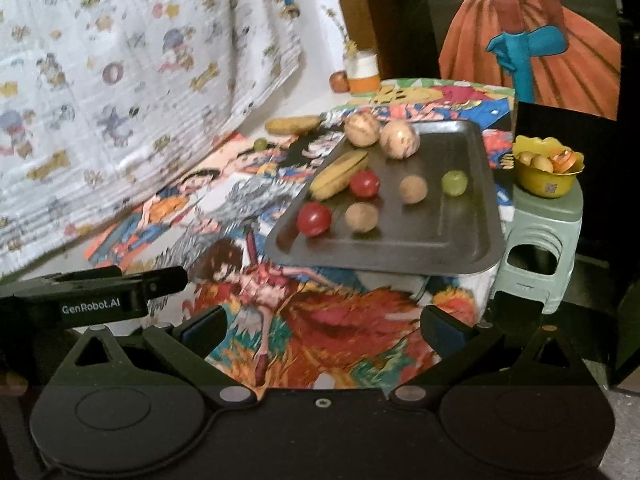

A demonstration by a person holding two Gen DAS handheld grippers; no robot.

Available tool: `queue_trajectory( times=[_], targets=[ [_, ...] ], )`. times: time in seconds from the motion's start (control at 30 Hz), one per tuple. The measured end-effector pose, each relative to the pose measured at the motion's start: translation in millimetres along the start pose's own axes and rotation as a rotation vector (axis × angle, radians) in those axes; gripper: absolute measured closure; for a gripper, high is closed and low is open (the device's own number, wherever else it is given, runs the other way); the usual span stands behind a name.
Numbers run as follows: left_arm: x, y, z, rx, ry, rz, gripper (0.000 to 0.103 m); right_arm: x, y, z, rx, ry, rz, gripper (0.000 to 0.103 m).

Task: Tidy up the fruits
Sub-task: 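Withdraw both tools up and back from the tray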

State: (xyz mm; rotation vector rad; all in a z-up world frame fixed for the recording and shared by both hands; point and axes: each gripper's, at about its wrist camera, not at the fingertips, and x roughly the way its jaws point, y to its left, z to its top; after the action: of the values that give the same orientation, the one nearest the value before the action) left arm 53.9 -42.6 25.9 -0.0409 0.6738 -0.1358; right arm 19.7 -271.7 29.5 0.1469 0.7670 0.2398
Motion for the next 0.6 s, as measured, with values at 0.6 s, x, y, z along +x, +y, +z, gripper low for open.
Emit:
queue_trajectory(
  times=[0.6],
  targets=[
    [0.1,50.2,3.1,-0.089,0.017,0.077,0.0,21.7,13.5,38.3,0.014,0.003,0.033,0.001]
  ],
)
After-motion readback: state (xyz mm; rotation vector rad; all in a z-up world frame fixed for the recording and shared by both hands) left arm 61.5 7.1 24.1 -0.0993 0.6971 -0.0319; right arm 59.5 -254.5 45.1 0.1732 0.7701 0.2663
